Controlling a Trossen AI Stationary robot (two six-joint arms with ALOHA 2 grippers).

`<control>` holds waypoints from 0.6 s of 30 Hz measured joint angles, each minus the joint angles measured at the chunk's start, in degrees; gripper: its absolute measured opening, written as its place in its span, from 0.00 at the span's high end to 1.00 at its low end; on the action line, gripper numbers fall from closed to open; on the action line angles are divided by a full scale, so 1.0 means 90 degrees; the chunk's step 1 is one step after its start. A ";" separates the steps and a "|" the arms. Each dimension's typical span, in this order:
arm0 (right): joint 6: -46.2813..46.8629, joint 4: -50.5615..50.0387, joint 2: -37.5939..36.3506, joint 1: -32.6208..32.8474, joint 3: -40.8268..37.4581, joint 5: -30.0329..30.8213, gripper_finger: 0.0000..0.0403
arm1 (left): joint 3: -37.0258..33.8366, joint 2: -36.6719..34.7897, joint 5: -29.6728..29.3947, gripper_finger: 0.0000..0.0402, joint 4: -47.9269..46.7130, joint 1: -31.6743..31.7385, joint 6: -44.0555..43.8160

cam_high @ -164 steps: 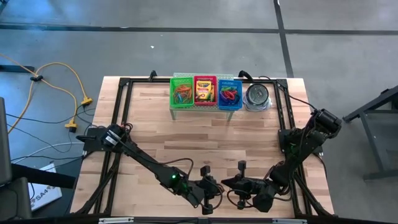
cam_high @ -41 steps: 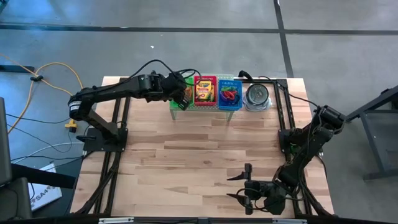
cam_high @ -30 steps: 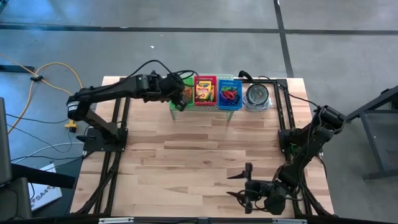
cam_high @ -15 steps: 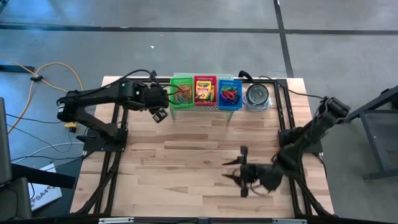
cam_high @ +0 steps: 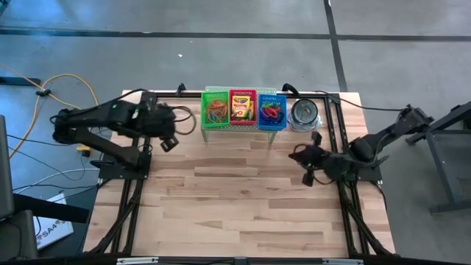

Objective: Pick & Place Office Desk Supplies
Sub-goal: Return to Home Position

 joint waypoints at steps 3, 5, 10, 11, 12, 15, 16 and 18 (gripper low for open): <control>-0.0189 0.1180 -0.0789 -0.0002 -0.1090 -0.0396 1.00 | -0.0617 -0.0611 -0.0297 0.87 0.0009 -0.0171 -0.0026; -0.0587 0.2391 -0.1162 -0.0015 -0.1876 -0.0590 1.00 | -0.1168 -0.1082 -0.0423 0.94 0.0224 -0.0230 -0.0082; -0.1535 0.5261 -0.1630 -0.0443 -0.3553 -0.1530 1.00 | -0.2599 -0.2258 -0.0368 0.99 0.1575 -0.0249 0.0027; -0.1576 0.5674 -0.1680 -0.0573 -0.3821 -0.1787 1.00 | -0.2878 -0.2484 -0.0300 1.00 0.1871 -0.0260 0.0072; -0.1577 0.6062 -0.1710 -0.0700 -0.4045 -0.2001 1.00 | -0.3155 -0.2705 -0.0178 1.00 0.2274 -0.0272 0.0074; -0.1288 0.6941 -0.1760 -0.1020 -0.4703 -0.2557 1.00 | -0.4097 -0.3340 0.0017 1.00 0.3936 -0.0340 0.0027; -0.1146 0.7209 -0.1754 -0.1080 -0.4917 -0.2633 1.00 | -0.4426 -0.3518 0.0061 1.00 0.4424 -0.0410 0.0135; -0.0959 0.7713 -0.1754 -0.1154 -0.5339 -0.2609 1.00 | -0.5053 -0.3855 0.0210 1.00 0.5210 -0.0578 0.0490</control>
